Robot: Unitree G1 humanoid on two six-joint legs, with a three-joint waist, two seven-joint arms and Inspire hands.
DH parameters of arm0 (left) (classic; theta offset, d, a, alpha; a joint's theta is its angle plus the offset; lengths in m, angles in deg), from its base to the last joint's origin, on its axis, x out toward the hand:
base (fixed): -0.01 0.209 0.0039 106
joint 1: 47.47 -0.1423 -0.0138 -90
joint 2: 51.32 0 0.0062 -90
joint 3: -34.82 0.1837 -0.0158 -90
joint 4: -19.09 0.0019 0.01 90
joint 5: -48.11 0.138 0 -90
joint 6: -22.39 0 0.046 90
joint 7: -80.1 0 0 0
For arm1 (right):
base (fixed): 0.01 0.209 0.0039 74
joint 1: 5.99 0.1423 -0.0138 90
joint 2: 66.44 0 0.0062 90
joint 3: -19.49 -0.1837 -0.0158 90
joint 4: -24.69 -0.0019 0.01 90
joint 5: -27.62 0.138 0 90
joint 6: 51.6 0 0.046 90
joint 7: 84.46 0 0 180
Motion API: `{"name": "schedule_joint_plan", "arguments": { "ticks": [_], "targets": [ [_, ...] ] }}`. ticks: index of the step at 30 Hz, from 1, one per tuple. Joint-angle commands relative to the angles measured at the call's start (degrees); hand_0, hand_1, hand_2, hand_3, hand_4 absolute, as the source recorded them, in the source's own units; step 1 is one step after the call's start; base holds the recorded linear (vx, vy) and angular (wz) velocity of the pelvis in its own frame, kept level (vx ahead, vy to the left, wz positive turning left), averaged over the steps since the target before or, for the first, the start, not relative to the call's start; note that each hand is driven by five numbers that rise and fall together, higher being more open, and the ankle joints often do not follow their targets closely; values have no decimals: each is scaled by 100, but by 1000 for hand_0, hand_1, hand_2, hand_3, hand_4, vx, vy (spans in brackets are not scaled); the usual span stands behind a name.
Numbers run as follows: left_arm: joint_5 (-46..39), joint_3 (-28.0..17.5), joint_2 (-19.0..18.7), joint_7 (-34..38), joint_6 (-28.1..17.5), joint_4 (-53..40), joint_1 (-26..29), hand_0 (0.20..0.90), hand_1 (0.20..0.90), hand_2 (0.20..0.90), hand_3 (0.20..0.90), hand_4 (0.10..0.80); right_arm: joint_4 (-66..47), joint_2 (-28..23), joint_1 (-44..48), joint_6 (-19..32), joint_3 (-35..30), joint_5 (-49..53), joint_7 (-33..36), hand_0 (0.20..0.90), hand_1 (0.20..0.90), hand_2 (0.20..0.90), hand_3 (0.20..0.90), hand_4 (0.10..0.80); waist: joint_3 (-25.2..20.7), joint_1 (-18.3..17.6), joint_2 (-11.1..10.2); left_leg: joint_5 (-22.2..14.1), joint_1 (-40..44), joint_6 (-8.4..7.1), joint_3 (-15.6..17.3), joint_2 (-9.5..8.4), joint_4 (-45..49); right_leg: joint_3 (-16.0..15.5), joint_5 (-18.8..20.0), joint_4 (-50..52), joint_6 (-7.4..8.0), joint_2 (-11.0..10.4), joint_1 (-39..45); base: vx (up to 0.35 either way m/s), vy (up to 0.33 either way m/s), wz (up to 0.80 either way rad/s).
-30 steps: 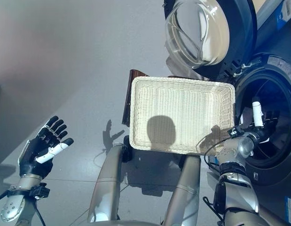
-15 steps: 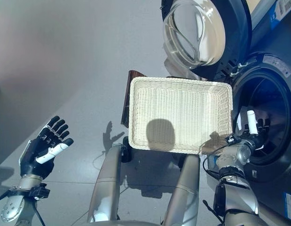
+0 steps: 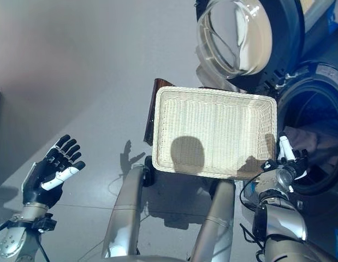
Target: Pick up the clothes and place them into the washing machine
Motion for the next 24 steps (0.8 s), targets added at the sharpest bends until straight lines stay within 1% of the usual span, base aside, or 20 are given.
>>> {"name": "schedule_joint_plan", "arguments": {
  "ticks": [1, 2, 5, 7, 8, 10, 11, 13, 14, 16, 22, 24],
  "targets": [
    [-6, -476, -181, 105, -461, -289, -51, 900, 900, 900, 900, 800, -47, -754, -22, 247, 266, -582, 278, 900, 900, 900, 900, 800, -262, 31, 66, 233, -74, -51, 52, 72, -698, 26, 472, -407, -48, -50, -336, 0, 0, 0],
    [-10, -472, -202, 133, -478, -303, -71, 900, 900, 900, 900, 800, -127, -844, 11, 184, 531, -1126, 462, 900, 900, 900, 900, 800, -267, 25, 53, 258, -60, -50, 54, 78, -741, 24, 494, -424, -44, -46, -335, 0, 0, 0],
    [42, -452, -189, 169, -508, -323, -144, 900, 900, 900, 900, 800, -430, -911, 8, 40, 940, -2010, 760, 900, 900, 900, 900, 800, -263, -14, 43, 311, -49, -50, 70, 85, -834, 29, 547, -483, -41, -33, -323, 0, 0, 0],
    [79, -424, -190, 181, -519, -315, -166, 900, 900, 900, 900, 800, -551, -951, 10, -56, 1103, -2418, 882, 900, 900, 900, 900, 800, -251, -25, 49, 342, -49, -46, 69, 79, -872, 30, 580, -527, -40, -36, -301, -6, 0, -2],
    [79, -424, -190, 181, -519, -315, -166, 900, 900, 900, 900, 800, -553, -950, 10, -58, 1103, -2420, 884, 900, 900, 900, 900, 800, -250, -27, 50, 342, -48, -46, 68, 78, -873, 29, 580, -528, -40, -37, -299, 0, 0, 0],
    [87, -390, -273, 145, -530, -364, -226, 900, 900, 900, 900, 800, -241, -1131, 170, -333, 1288, -2851, 1006, 900, 900, 900, 900, 800, -250, 11, 62, 365, -15, -41, 69, 56, -944, 20, 585, -550, -28, -49, -262, -5, 2, 2],
    [86, -392, -263, 146, -529, -366, -225, 900, 900, 900, 900, 800, -221, -1138, 196, -332, 1304, -2851, 1003, 900, 900, 900, 900, 800, -242, 4, 68, 365, -12, -41, 68, 56, -946, 19, 585, -551, -28, -50, -258, -8, 9, 6],
    [70, -389, -375, 136, -498, -424, -223, 900, 900, 900, 900, 800, 143, -1236, 359, -540, 1416, -2966, 1031, 900, 900, 900, 900, 800, -235, 37, 75, 361, 8, -41, 61, 41, -935, 9, 581, -535, -28, -59, -232, -6, 10, 5],
    [70, -393, -372, 137, -496, -427, -224, 900, 900, 900, 900, 800, 152, -1236, 370, -538, 1422, -2965, 1030, 900, 900, 900, 900, 800, -231, 33, 76, 361, 9, -41, 60, 41, -935, 8, 581, -536, -28, -59, -229, 3, 7, 4],
    [63, -442, -448, 170, -452, -500, -209, 900, 900, 900, 900, 800, 330, -1272, 499, -705, 1550, -3242, 1190, 900, 900, 900, 900, 800, -248, 43, 58, 344, 21, -43, 66, 23, -919, -3, 589, -549, -22, -60, -197, 5, 6, 2],
    [72, -432, -449, 212, -526, -519, -184, 900, 900, 900, 900, 800, 76, -1145, 419, -536, 1424, -3168, 1331, 900, 900, 900, 900, 800, -263, 22, 11, 322, 134, -36, 58, 15, -959, -16, 602, -641, -9, -56, -51, 19, 10, 2],
    [122, -372, -406, 243, -578, -493, -153, 900, 900, 900, 900, 800, -157, -1086, 338, -439, 1360, -3190, 1419, 900, 900, 900, 900, 800, -286, 3, -44, 318, 277, -33, 52, 20, -1067, -57, 617, -797, 10, -97, 134, 57, 14, -1]
  ]
}}
